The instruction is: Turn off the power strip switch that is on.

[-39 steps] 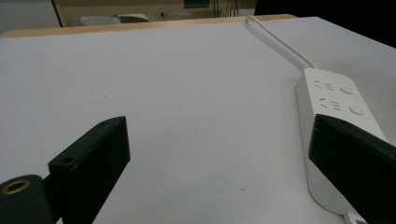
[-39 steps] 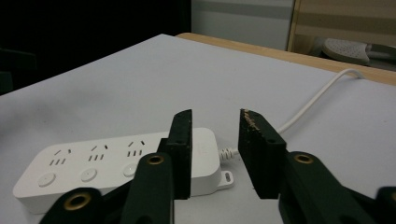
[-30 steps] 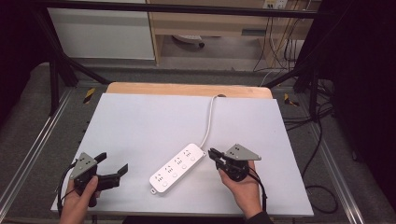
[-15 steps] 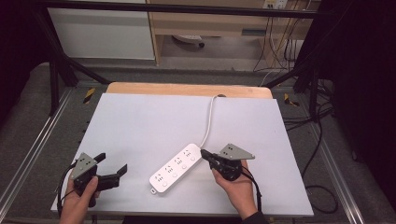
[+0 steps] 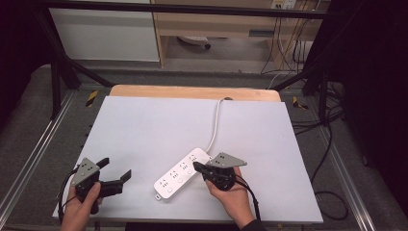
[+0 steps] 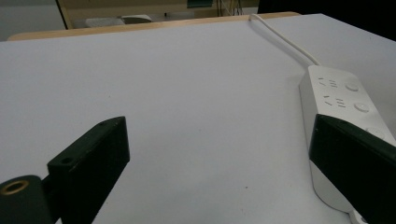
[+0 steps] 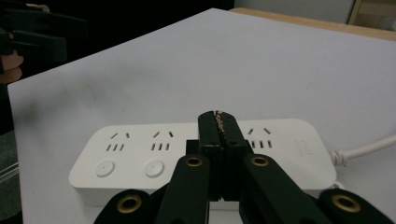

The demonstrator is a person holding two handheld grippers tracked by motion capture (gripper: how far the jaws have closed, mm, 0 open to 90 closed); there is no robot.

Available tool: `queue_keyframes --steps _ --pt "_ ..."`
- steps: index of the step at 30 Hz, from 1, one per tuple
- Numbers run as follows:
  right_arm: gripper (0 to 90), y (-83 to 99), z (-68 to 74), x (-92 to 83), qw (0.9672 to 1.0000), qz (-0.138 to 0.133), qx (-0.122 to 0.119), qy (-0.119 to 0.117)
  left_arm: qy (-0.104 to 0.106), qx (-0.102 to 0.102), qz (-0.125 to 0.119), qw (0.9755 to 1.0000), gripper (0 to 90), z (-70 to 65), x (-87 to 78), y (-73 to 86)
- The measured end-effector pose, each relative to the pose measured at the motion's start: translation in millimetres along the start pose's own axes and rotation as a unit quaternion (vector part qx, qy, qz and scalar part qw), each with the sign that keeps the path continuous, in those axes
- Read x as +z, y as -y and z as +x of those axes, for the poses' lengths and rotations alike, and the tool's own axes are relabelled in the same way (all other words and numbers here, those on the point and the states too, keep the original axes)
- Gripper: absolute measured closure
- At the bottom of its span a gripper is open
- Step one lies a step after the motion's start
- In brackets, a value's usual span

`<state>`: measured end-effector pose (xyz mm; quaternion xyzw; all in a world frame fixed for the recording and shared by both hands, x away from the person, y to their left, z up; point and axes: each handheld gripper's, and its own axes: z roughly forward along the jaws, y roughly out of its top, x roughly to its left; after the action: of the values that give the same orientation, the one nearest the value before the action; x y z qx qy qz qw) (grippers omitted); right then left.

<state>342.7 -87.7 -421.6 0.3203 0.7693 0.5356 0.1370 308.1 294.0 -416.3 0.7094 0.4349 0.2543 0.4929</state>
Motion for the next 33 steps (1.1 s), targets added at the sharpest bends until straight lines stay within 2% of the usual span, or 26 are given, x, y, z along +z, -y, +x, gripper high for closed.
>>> queue_keyframes --steps 5,10,17,26,33 --pt "90.0 3.6 1.3 5.2 1.0000 0.006 -0.001 -0.003 -0.001 -0.002 0.002 1.0000 4.9 -0.5 1.7 0.2" --pt "90.0 6.2 4.7 8.2 0.9999 0.004 -0.013 -0.006 -0.001 -0.002 0.001 1.0000 4.9 -1.4 1.3 -0.5" --pt "90.0 11.2 1.9 11.6 0.9999 0.001 -0.005 0.010 0.001 0.004 0.005 1.0000 4.9 -1.3 1.6 0.3" --pt "90.0 15.1 3.9 25.9 0.9999 0.005 -0.002 0.011 0.004 -0.001 0.004 1.0000 4.9 -1.1 0.2 0.1" --pt "90.0 16.2 4.1 27.5 0.9999 0.008 -0.005 0.013 0.007 -0.001 0.007 1.0000 4.9 -0.5 0.5 0.8"
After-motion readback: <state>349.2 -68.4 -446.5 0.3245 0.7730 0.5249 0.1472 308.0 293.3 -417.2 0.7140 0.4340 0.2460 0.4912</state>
